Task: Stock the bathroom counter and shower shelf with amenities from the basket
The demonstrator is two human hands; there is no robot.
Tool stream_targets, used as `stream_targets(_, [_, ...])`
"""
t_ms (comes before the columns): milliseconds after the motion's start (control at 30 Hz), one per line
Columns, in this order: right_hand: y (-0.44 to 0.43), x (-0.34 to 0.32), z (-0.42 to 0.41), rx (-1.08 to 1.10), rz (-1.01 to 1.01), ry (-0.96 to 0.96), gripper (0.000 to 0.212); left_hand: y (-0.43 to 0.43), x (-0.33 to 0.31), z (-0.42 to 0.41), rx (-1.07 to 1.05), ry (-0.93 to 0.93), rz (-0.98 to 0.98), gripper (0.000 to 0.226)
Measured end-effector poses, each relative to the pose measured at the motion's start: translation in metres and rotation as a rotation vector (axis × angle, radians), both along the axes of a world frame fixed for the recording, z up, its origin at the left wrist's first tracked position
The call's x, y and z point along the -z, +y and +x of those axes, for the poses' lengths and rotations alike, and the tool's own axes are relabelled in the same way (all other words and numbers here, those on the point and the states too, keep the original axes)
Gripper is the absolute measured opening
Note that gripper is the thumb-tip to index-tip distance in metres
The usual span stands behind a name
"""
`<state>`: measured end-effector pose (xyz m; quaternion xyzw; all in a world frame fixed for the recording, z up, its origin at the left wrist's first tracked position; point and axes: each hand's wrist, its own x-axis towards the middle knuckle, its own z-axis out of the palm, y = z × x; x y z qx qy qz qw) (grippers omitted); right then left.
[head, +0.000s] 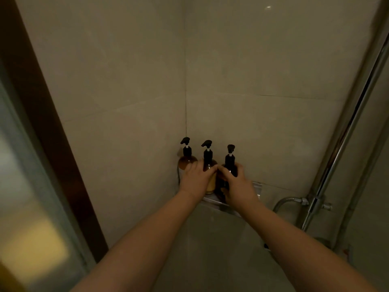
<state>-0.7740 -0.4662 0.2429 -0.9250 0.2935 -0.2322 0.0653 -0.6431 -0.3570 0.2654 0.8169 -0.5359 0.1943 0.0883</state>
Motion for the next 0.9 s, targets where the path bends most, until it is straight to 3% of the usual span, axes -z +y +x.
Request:
stream_targets(233, [0.007, -0.015, -0.003, -0.036, -0.007, 0.074, 0.082, -0.003, -0.017, -0.008, -0.062, 0.002, 0.141, 0.080])
stream_targets(333, [0.010, -0.012, -0.008, -0.017, 0.032, 0.146, 0.097, 0.002, -0.015, -0.013, -0.122, 0.015, 0.255, 0.097])
stream_targets(433, [0.025, 0.003, -0.013, 0.066, 0.094, 0.179, 0.111, 0.017, 0.000, -0.022, -0.151, 0.033, 0.247, 0.104])
stream_targets(667, [0.063, 0.014, -0.013, -0.071, -0.177, 0.139, 0.103, 0.063, 0.046, -0.048, -0.109, 0.079, 0.240, 0.071])
stream_targets(767, [0.074, 0.029, -0.005, -0.138, -0.174, 0.202, 0.088, 0.076, 0.071, -0.051, -0.087, 0.128, 0.266, 0.066])
stream_targets(900, [0.078, 0.053, -0.008, -0.126, -0.100, 0.342, 0.089, 0.090, 0.096, -0.049, -0.109, 0.189, 0.364, 0.069])
